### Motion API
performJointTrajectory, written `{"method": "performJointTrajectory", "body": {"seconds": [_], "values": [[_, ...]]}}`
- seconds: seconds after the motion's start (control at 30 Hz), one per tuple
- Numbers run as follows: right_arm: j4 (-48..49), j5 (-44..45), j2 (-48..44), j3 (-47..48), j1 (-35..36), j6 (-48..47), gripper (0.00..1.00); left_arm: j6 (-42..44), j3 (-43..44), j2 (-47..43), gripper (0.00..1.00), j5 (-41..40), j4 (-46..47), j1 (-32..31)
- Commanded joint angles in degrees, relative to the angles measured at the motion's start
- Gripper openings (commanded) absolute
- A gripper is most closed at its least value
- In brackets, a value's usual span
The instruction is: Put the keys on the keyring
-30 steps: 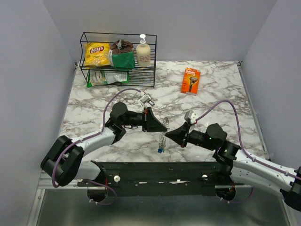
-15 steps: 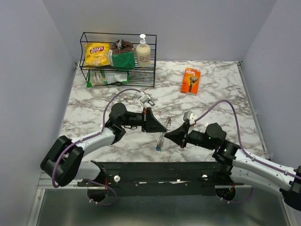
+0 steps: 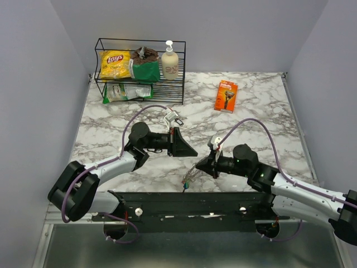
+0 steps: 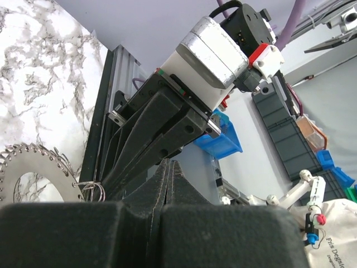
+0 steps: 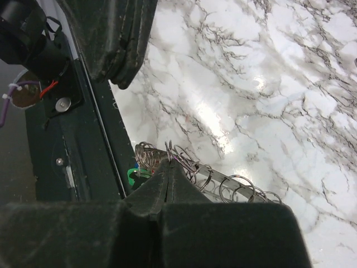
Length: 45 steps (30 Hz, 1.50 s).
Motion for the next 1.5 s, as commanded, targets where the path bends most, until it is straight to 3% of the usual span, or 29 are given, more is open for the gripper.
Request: {"method": "performJointTrajectory", "body": {"seconds": [0.0, 0.07, 0.23, 0.33, 0.63, 1.0, 1.3, 1.47], "values": [[-0.02, 1.42, -1.49, 0.30, 0.40, -1.06, 0.01, 9.92, 2.37, -1.94, 0.00, 0.54, -13.40, -0.11], [-0.02, 1.33, -1.66, -0.05, 0.40, -0.97, 0.01, 15.57, 3.60, -2.73, 0.05, -2.08, -21.79, -0.20], [-0.19, 1.16, -2.63, -0.67, 0.49, -0.79, 0.01, 34.88, 8.26, -5.89, 0.44, -7.80, -48.77, -0.46], [-0.19, 1.07, -2.72, -0.84, 0.40, -0.62, 0.01, 41.24, 12.13, -7.83, 0.51, -13.68, -61.09, -1.78], [-0.19, 0.45, -2.02, -0.67, 0.49, -0.70, 0.01, 49.43, 18.19, -6.96, 0.52, -25.12, -69.64, -8.46], [-0.46, 0.72, -2.63, -0.93, 0.49, -0.53, 0.01, 49.35, 21.71, -1.15, 0.50, -26.97, -70.43, -11.19], [-0.37, 0.37, -2.89, -1.11, 0.40, -0.62, 0.01, 48.30, 21.10, -1.33, 0.42, -28.29, -69.04, -11.19], [-0.46, 0.19, -3.07, -1.20, 0.40, -0.79, 0.01, 47.85, 20.92, -0.80, 0.26, -28.55, -68.85, -11.10]]}}
